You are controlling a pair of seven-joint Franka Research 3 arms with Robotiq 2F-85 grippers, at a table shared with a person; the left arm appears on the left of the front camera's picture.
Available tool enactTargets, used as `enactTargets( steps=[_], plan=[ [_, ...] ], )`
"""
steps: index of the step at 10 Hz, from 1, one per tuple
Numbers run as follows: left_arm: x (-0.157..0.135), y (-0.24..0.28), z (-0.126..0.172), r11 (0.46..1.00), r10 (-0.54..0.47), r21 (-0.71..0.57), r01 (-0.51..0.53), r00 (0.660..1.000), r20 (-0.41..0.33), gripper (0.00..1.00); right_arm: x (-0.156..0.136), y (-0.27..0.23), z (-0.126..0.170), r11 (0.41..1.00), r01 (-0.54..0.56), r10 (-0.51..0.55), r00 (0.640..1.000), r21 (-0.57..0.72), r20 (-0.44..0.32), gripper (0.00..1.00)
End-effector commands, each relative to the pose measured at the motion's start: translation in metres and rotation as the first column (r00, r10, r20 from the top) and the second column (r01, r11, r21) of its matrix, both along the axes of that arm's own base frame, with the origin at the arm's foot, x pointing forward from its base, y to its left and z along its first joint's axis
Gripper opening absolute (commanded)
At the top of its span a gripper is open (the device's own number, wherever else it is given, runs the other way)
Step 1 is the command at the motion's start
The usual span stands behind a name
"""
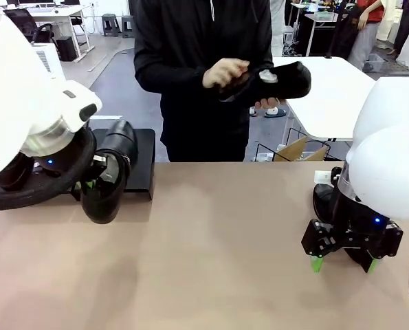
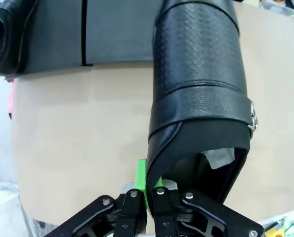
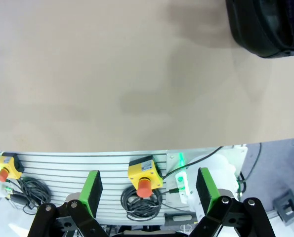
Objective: Organize the shoes by placing them on the stand.
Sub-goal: Place the Shoe from the middle of the table onto the Shoes Stand.
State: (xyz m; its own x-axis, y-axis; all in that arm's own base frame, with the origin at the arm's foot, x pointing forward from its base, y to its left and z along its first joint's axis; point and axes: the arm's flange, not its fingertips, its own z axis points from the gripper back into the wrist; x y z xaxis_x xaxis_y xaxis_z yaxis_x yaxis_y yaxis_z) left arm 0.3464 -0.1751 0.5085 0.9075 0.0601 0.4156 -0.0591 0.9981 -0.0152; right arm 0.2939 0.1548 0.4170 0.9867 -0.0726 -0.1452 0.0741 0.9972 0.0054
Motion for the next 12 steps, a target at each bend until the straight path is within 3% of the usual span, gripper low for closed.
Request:
enactTargets(
  steps=[1, 2, 3, 5, 7, 12],
  plan=[
    [0.021, 0.023, -0.007, 0.997, 0.044, 0.057, -0.049, 0.996, 0.082, 0.0, 0.004, 0.001, 0.001, 1.0, 0.0, 0.0, 1.0, 0.008, 0.006, 1.0],
    [0.049, 0.043, -0.011, 0.985, 0.17, -0.017, -0.17, 0.962, 0.215, 0.0, 0.004, 0.001, 0.001, 1.0, 0.0, 0.0, 1.0, 0.008, 0.006, 1.0],
    [0.072, 0.062, -0.016, 0.979, 0.2, -0.023, -0.201, 0.947, 0.252, 0.0, 0.004, 0.001, 0.001, 1.0, 0.0, 0.0, 1.0, 0.008, 0.006, 1.0],
    [0.117, 0.096, -0.025, 0.964, 0.241, 0.05, -0.262, 0.937, 0.254, 0.0, 0.004, 0.001, 0.001, 1.0, 0.0, 0.0, 1.0, 0.008, 0.006, 1.0],
    [0.155, 0.113, -0.032, 0.964, 0.215, 0.104, -0.246, 0.946, 0.244, 0.0, 0.004, 0.001, 0.001, 1.0, 0.0, 0.0, 1.0, 0.008, 0.006, 1.0],
    [0.188, 0.131, -0.052, 0.958, 0.231, 0.119, -0.26, 0.949, 0.213, 0.0, 0.004, 0.001, 0.001, 1.0, 0.0, 0.0, 1.0, 0.008, 0.006, 1.0]
  ],
)
